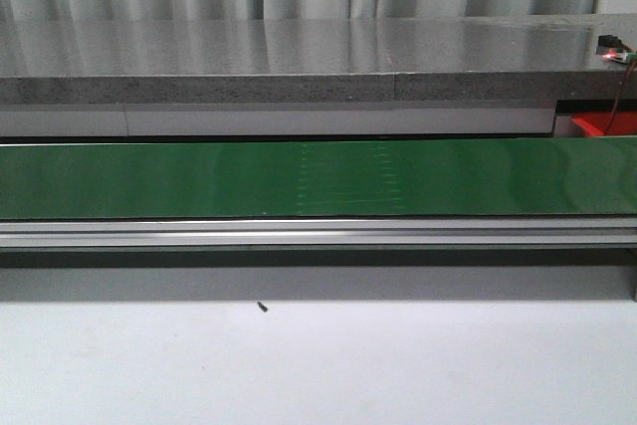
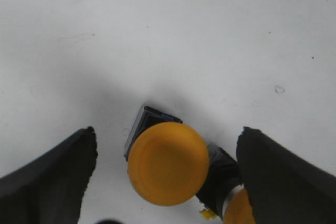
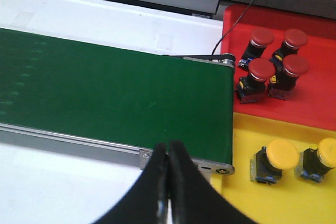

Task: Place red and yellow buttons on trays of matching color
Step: 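Grasp a yellow push button with the left gripper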

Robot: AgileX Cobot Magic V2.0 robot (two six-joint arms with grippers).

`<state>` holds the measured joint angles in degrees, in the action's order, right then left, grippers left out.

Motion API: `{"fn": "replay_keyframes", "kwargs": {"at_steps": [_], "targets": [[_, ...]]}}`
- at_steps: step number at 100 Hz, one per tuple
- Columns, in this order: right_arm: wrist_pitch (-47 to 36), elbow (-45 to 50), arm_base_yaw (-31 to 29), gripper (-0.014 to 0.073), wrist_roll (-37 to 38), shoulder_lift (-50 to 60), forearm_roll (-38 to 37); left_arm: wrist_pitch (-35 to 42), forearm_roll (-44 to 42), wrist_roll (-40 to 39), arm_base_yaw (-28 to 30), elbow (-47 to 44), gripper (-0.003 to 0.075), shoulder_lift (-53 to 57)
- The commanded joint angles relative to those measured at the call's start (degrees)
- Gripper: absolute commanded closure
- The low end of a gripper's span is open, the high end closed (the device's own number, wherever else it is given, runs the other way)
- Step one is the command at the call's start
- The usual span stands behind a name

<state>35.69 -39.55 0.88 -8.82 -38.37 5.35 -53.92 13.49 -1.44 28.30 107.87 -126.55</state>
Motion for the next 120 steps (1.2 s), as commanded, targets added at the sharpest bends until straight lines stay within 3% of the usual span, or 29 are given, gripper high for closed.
{"fn": "replay_keyframes", "kwargs": {"at_steps": [1, 89, 120], "targets": [[-3.8, -1.4, -0.3, 0.0662, 0.1, 0.3, -0.3, 2.5, 0.8, -0.8, 0.2, 1.9, 0.0195, 3.3], [-3.4, -1.4, -0.3, 0.0662, 0.1, 0.3, -0.3, -0.3, 0.9, -1.3, 0.2, 1.9, 0.02, 1.6], [-3.4, -1.4, -0.3, 0.0662, 0.1, 0.3, -0.3, 0.6, 0.9, -1.3, 0.2, 1.9, 0.0412, 1.6]]}}
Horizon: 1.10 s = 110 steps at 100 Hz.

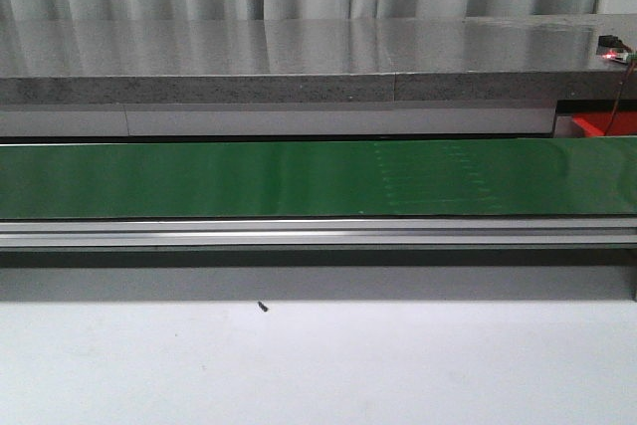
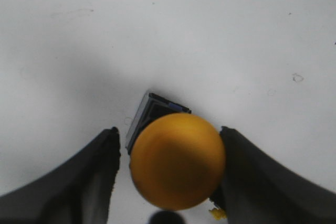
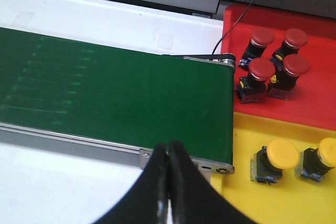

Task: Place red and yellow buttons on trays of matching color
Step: 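Grasp a yellow push button with the left gripper, then set the yellow button on the belt start and release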

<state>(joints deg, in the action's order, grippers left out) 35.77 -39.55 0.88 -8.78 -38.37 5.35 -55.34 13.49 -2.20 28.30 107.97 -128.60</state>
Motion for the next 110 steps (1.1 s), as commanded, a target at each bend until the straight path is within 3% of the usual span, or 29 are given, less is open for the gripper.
{"fn": "replay_keyframes", "kwargs": {"at_steps": [1, 29, 45, 110], "targets": [[-3.5, -1.4, -0.3, 0.0662, 0.0, 0.3, -0.3, 2.0, 0.9, -0.5, 0.2, 1.8, 0.0423, 3.6], [-3.9, -1.4, -0.3, 0.0662, 0.0, 0.3, -0.3, 0.6, 0.9, -0.5, 0.2, 4.1, 0.0634, 3.7], [-3.9, -1.4, -0.3, 0.0662, 0.0, 0.3, -0.3, -2.5, 1.0, -0.1, 0.2, 7.3, 0.071, 6.0], [-3.6, -1.4, -0.3, 0.0662, 0.0, 0.3, -0.3, -9.7, -0.7, 4.2, -7.9, 6.1, 0.0729, 25.0]]}}
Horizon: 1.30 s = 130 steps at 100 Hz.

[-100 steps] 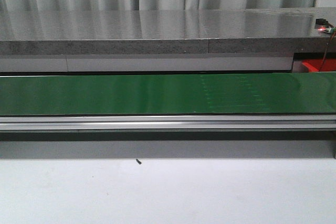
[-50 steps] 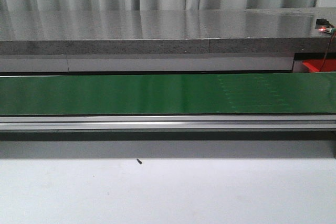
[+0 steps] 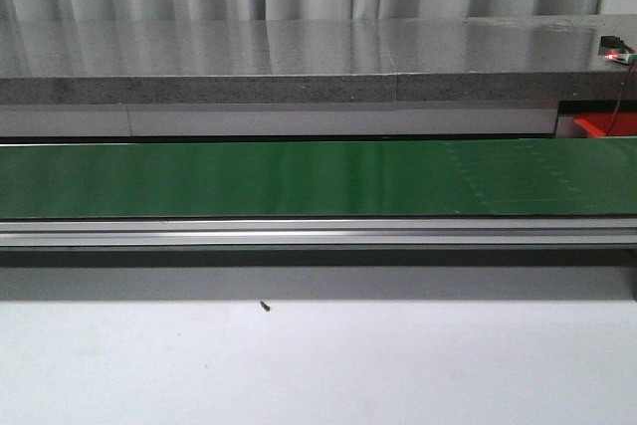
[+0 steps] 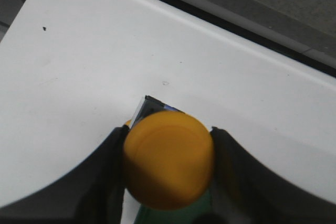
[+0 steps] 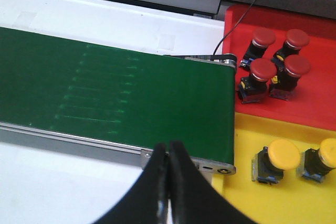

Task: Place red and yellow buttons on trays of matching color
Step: 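Set the yellow button on the belt start and release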

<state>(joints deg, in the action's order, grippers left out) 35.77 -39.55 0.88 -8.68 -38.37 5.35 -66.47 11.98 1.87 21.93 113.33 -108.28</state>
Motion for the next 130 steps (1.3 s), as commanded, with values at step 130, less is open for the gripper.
{"fn": "replay_keyframes", "kwargs": {"at_steps": [130], "targets": [[-3.2, -1.4, -0.3, 0.0662, -0.1, 0.3, -0.3, 17.4, 0.4, 0.1, -12.1, -36.6, 0.0727, 15.3]]}}
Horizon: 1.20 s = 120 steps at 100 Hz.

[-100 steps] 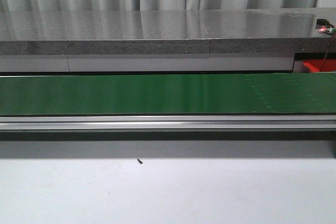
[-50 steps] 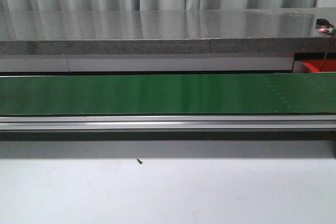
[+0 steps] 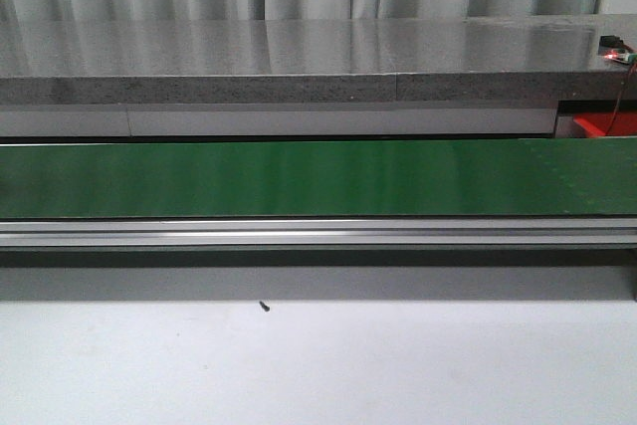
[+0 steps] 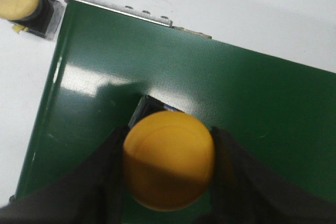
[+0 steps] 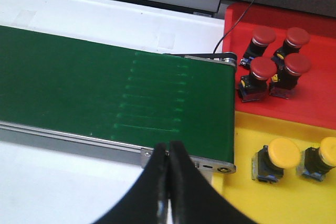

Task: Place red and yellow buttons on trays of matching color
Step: 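Set the yellow button on the belt start and release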

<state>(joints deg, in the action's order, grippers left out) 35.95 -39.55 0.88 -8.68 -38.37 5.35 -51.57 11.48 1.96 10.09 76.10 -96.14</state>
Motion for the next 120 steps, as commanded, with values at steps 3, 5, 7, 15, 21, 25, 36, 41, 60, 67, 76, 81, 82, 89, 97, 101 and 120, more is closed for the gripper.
{"fn": "replay_keyframes", "kwargs": {"at_steps": [3, 5, 7, 15, 21, 25, 36, 41, 60, 67, 76, 81, 82, 89, 97, 101, 120], "targets": [[-3.4, -1.4, -0.3, 0.0662, -0.1, 0.3, -0.3, 2.9, 0.9, 0.0, -0.3, 0.2, 0.0725, 3.1], [-3.4, -1.4, -0.3, 0.0662, -0.1, 0.3, -0.3, 3.2, 0.9, 0.0, -0.3, -0.1, 0.0723, 3.1], [-3.4, -1.4, -0.3, 0.0662, -0.1, 0.3, -0.3, 3.4, 0.9, 0.0, -0.3, -0.3, 0.0719, 3.1], [-3.4, -1.4, -0.3, 0.0662, -0.1, 0.3, -0.3, 4.1, 0.9, 0.0, -0.3, -1.2, 0.0685, 3.1], [-3.4, -1.4, -0.3, 0.0662, -0.1, 0.3, -0.3, 4.1, 0.9, 0.0, -0.3, -1.3, 0.0645, 3.1], [-3.4, -1.4, -0.3, 0.0662, -0.1, 0.3, -0.3, 4.1, 0.9, 0.0, -0.3, -1.3, 0.0601, 3.1], [-3.4, -1.4, -0.3, 0.0662, -0.1, 0.3, -0.3, 4.1, 0.9, 0.0, -0.3, -1.3, 0.0436, 3.1], [-3.4, -1.4, -0.3, 0.0662, -0.1, 0.3, -0.3, 4.0, 0.9, 0.0, -0.3, -1.3, 0.0347, 3.1], [-3.4, -1.4, -0.3, 0.0662, -0.1, 0.3, -0.3, 3.0, 2.4, 0.0, -0.3, -0.6, 0.0127, 3.2], [-3.4, -1.4, -0.3, 0.0662, -0.1, 0.3, -0.3, 2.2, 2.4, 0.0, -0.3, 0.3, 0.013, 3.6], [-3.4, -1.4, -0.3, 0.0662, -0.1, 0.3, -0.3, 2.2, 2.4, 0.0, -0.2, 2.1, 0.0131, 4.5], [-3.4, -1.4, -0.3, 0.0662, -0.1, 0.3, -0.3, 2.1, 2.3, 0.0, 0.3, 3.6, 0.0131, 4.6], [-3.4, -1.4, -0.3, 0.0662, -0.1, 0.3, -0.3, 2.1, 2.3, 0.0, 0.3, 4.0, 0.0131, 4.6], [-3.4, -1.4, -0.3, 0.0662, -0.1, 0.3, -0.3, 2.0, 2.2, 0.0, 1.3, 6.2, 0.0131, 4.6], [-3.3, -1.4, -0.3, 0.0662, -0.1, 0.3, -0.3, 2.3, 2.0, 0.0, 3.1, 7.9, 0.0131, 4.6], [-3.3, -1.4, -0.3, 0.0662, -0.1, 0.3, -0.3, 3.0, 2.0, 0.0, 4.2, 8.5, 0.0131, 4.6], [-3.3, -1.4, -0.3, 0.0662, -0.1, 0.3, -0.3, 9.8, 1.2, 0.2, 9.3, 9.1, 0.0131, 4.5]]}}
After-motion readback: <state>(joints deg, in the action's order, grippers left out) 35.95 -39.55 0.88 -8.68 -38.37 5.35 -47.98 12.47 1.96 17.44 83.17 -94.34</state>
